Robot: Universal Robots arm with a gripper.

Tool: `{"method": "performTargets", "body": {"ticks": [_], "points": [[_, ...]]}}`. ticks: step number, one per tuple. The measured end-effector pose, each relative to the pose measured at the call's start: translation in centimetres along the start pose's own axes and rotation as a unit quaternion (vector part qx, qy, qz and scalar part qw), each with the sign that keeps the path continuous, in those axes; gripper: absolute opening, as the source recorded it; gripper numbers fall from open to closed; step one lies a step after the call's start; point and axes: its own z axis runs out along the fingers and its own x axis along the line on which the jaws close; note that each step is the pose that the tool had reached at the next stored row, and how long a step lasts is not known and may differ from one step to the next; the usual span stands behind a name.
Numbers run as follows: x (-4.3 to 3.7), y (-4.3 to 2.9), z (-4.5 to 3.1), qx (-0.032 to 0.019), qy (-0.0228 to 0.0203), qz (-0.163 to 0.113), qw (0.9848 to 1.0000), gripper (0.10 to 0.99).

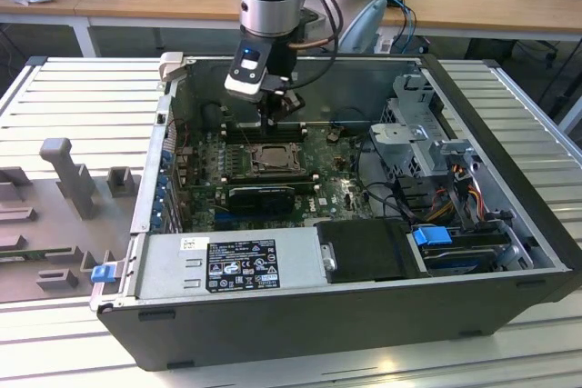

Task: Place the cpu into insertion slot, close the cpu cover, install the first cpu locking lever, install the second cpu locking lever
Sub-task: 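Install the first cpu locking lever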

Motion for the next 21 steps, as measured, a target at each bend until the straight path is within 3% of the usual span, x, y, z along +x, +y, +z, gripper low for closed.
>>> {"method": "performTargets", "body": {"ticks": [7,21], "points": [[0.01,-0.01,0.00,-0.0001,0.0010,-0.033,0.9995,0.106],[0.01,-0.01,0.00,-0.0002,0.0032,-0.102,0.9948,0.106]]}}
